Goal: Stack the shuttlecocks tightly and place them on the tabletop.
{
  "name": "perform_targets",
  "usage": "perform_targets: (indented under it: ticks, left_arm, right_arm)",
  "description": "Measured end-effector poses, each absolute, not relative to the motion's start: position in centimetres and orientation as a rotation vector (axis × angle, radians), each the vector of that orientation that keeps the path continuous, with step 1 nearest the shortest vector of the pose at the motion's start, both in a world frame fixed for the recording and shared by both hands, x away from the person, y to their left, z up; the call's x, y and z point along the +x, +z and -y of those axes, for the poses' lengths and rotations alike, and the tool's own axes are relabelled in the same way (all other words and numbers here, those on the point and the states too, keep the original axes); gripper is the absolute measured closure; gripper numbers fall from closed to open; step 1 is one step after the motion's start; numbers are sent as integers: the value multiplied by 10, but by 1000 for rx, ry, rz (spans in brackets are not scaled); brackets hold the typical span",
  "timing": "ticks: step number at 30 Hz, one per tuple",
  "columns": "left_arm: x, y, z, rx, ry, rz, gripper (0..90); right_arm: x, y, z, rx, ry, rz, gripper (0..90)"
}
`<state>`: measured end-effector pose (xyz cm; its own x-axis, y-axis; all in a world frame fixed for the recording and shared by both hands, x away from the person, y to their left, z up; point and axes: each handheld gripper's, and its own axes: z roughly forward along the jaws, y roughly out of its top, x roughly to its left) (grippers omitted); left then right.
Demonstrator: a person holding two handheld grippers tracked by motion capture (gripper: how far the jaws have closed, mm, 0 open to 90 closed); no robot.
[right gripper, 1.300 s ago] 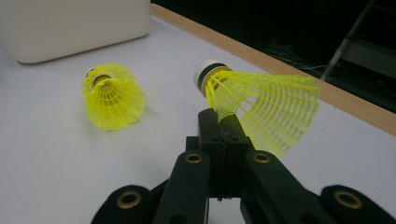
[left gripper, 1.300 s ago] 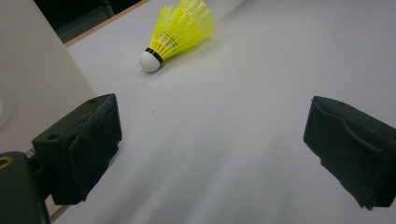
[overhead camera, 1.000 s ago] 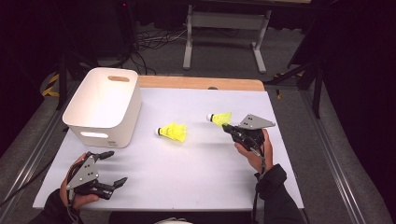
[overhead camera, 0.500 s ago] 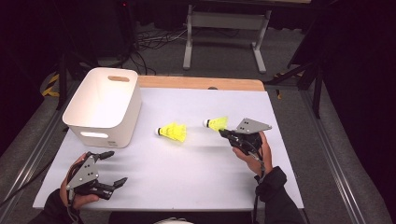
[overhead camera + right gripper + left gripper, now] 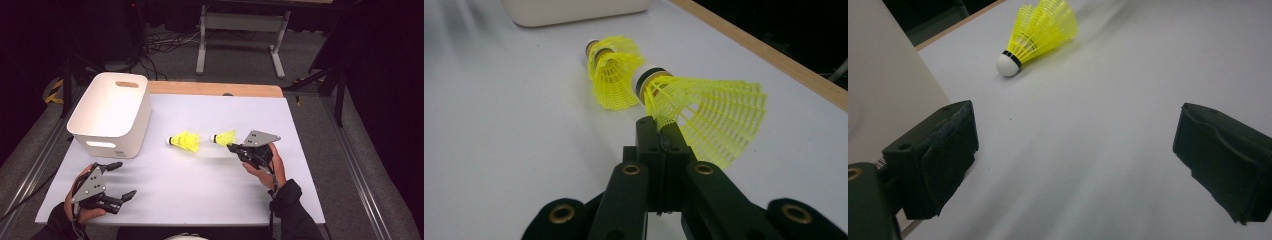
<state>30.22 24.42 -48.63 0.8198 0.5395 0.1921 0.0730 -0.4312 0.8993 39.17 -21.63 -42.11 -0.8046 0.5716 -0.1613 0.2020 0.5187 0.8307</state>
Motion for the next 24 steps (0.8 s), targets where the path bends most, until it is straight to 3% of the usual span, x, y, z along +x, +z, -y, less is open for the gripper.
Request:
perform_targets:
  ticks: [24]
  left_arm:
    - [303,-487,-243,1981,556,-451,53]
  right_arm:
    - [408,-444,181,607,1171,-2440,900]
